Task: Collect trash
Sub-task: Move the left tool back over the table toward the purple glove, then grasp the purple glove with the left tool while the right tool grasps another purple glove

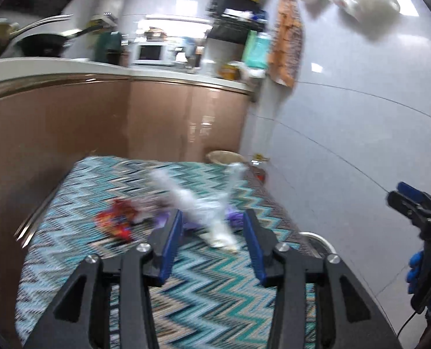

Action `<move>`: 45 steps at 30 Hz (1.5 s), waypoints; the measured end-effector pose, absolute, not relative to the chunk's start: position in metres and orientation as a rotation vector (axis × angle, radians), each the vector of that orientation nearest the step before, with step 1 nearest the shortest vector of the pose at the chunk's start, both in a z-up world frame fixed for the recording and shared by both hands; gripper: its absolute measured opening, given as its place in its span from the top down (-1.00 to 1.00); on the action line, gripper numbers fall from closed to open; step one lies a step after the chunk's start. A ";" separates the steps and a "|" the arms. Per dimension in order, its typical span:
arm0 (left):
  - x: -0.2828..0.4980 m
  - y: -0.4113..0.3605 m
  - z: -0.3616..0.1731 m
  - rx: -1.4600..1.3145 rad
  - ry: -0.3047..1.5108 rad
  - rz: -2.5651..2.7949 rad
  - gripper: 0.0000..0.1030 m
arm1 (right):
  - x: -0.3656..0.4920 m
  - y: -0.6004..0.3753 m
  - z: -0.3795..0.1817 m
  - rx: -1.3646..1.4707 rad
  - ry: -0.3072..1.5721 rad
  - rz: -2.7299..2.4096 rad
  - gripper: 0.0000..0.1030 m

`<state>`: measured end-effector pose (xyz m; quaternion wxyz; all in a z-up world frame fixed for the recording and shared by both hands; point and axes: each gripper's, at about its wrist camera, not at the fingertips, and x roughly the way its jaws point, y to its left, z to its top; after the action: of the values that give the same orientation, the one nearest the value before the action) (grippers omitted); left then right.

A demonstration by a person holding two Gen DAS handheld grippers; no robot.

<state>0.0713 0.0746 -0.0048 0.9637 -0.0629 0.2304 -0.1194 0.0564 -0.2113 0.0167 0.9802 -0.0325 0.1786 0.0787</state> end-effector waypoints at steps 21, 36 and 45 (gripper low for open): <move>0.112 0.125 -0.069 -0.215 0.688 -0.210 0.15 | 0.135 -0.179 -0.018 -0.034 0.523 0.308 -0.45; 0.208 0.107 -0.111 -0.239 0.807 -0.298 0.21 | 0.220 -0.159 -0.075 -0.006 0.714 0.396 -0.22; 0.239 0.108 -0.135 -0.276 0.870 -0.307 0.32 | 0.250 -0.149 -0.096 -0.002 0.772 0.415 -0.22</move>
<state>0.2385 0.1079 -0.1351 0.8863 -0.1327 0.4184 -0.1479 0.2496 -0.1487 -0.0962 0.9055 -0.0010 0.3738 0.2007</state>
